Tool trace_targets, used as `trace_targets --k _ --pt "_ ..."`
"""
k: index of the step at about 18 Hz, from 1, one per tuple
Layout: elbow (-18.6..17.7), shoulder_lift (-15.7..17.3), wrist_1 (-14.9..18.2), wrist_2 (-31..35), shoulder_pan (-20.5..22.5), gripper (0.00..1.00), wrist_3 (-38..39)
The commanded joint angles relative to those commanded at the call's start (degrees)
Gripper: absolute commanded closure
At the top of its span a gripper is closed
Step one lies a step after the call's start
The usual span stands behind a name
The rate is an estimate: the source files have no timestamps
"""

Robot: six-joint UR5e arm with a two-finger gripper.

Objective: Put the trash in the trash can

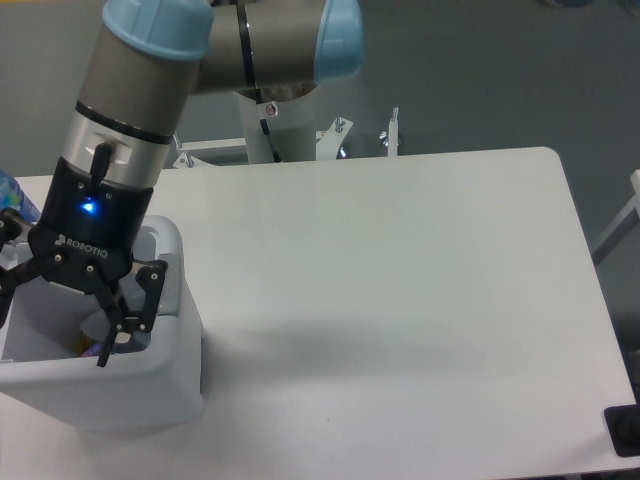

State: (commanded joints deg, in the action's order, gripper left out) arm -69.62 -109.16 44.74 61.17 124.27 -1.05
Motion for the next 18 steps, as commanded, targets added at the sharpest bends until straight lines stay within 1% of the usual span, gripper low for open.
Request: trace_targets --k 1,2,4,6,11,13,15,17,18 --pt "0.5 0.0 0.0 0.3 0.7 0.00 0.0" --pt "0.7 0.1 0.0 2.1 1.5 0.00 0.0" --pt "1.1 0.4 0.0 8.5 2.5 0.00 -0.1" --pt "1.7 0.6 0.0 12.6 3.3 0.00 -0.3" --pt "1.8 0.9 0.4 16.4 7.4 0.00 -1.6" --pt "1.4 1.6 0.5 18.6 9.1 0.00 -6.5" --pt "1.1 2.3 1.8 20.1 10.8 0.00 -11.6" --pt "0.7 3.2 5.0 21.9 11.6 0.00 -16.7" --pt "0.5 3.5 7.2 23.6 12.4 0.00 -19.3"
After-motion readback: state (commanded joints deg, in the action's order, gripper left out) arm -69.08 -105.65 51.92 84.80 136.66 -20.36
